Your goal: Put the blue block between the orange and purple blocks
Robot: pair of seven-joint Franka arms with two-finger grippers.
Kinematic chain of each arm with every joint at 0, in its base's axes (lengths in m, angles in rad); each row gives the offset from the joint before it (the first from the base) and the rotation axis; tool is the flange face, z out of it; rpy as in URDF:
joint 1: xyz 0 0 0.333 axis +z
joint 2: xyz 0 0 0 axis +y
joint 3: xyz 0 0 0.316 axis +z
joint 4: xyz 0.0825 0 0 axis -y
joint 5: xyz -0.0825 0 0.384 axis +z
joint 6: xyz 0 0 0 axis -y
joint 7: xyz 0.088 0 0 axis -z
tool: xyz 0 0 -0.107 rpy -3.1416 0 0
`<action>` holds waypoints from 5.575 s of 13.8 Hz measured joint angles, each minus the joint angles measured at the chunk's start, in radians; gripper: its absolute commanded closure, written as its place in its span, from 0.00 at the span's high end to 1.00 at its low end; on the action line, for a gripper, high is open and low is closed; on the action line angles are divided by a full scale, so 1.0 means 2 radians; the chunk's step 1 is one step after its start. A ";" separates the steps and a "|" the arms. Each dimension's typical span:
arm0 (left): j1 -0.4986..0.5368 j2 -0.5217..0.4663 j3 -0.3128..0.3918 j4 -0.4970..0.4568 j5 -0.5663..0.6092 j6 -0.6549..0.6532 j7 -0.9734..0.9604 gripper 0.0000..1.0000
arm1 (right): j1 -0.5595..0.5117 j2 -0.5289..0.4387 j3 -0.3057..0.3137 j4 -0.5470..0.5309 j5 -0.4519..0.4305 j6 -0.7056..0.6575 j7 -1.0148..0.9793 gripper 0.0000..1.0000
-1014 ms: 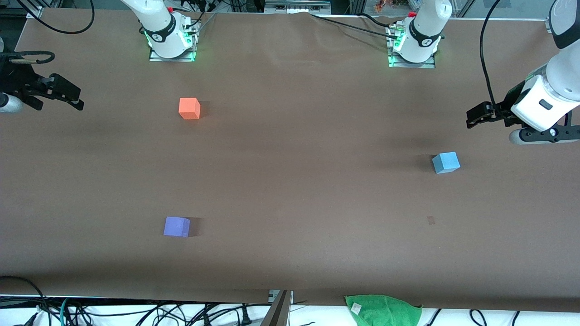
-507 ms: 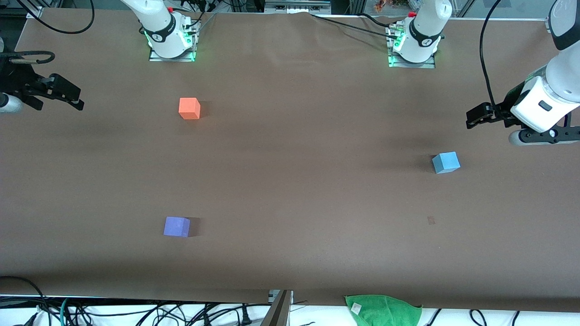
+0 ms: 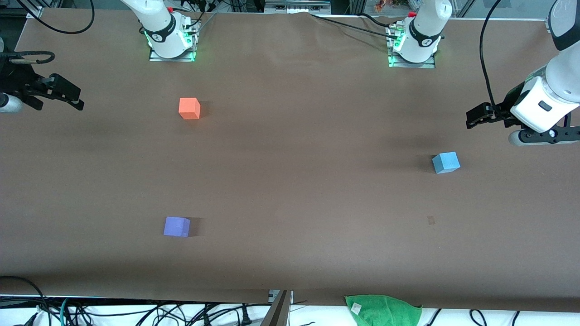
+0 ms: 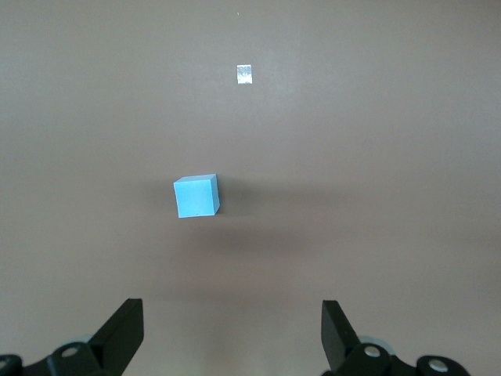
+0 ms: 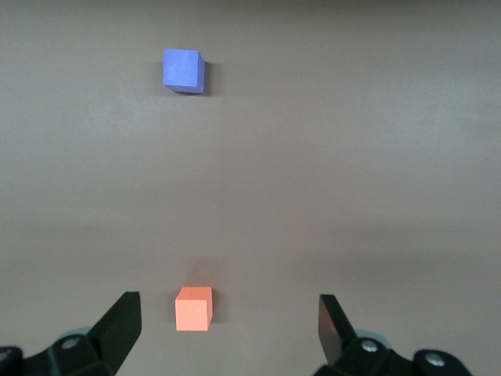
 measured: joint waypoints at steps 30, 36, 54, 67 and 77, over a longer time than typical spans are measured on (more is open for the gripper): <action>0.065 0.167 0.006 -0.111 0.003 0.201 0.029 1.00 | 0.000 0.000 0.000 0.000 0.000 0.000 0.000 1.00; 0.075 0.167 0.006 -0.232 0.015 0.381 0.044 0.97 | 0.000 0.000 0.000 0.000 0.000 0.000 0.000 1.00; -0.020 0.142 -0.058 -0.072 0.038 0.209 -0.013 0.32 | 0.000 0.000 0.000 0.000 0.000 0.000 0.000 1.00; -0.247 0.343 -0.058 0.019 0.038 0.399 -0.341 1.00 | 0.000 0.015 0.001 0.000 0.000 0.052 0.000 1.00; -0.217 0.268 -0.044 0.053 0.039 0.278 -0.337 1.00 | 0.000 0.060 0.003 0.003 0.040 0.066 0.000 1.00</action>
